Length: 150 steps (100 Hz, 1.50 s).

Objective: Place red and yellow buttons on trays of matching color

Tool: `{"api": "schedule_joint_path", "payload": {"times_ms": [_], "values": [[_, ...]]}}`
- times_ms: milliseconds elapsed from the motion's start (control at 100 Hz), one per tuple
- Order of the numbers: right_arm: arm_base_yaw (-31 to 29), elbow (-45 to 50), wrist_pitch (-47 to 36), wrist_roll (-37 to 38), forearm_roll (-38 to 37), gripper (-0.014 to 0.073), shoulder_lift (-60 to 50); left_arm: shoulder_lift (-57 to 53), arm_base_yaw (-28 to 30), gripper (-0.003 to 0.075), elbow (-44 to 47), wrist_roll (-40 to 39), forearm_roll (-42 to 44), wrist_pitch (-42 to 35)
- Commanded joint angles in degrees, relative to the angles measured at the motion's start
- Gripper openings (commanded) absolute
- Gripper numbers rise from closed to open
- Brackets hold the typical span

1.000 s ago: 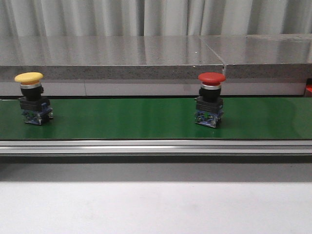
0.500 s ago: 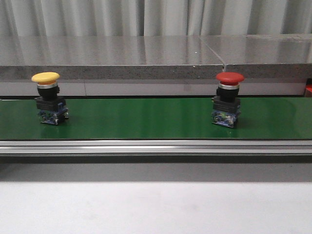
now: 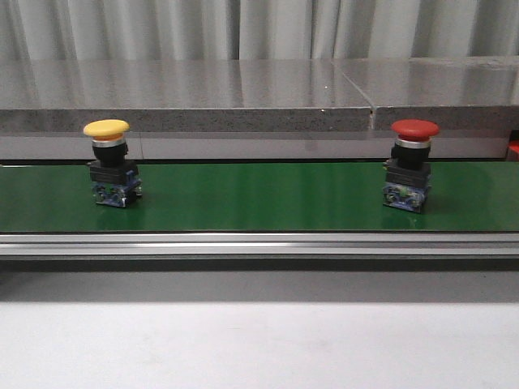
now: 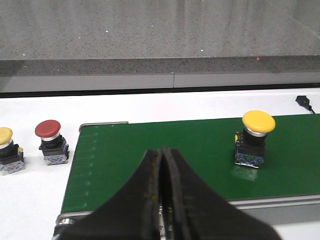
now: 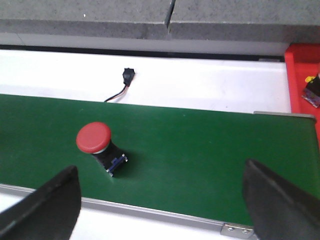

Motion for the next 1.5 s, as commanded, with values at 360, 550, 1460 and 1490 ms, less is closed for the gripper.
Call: {"api": "schedule_joint_path", "payload": {"times_ms": [360,550,1460,1490], "values": [[5.68,-8.56,-1.79,-6.24,1.84,0.0647,19.54,0.29,-0.45,-0.0019,-1.48,-0.18,0.12,-4.7],[9.07,-10.9,-3.56,-6.24,1.84,0.0647,25.29,0.29,-0.45,-0.0019,-1.48,-0.18,0.12,-4.7],[4.29,-23.5,4.52,-6.19,-0.95,0.0164,33.76,0.29,-0.45,-0.0019,-1.48,-0.18,0.12,-4.7],[2.86,-25.05,4.45,-6.06,-0.95,0.0164,33.76,0.29,-0.45,-0.0019,-1.48,-0.18,0.12,-4.7]]}}
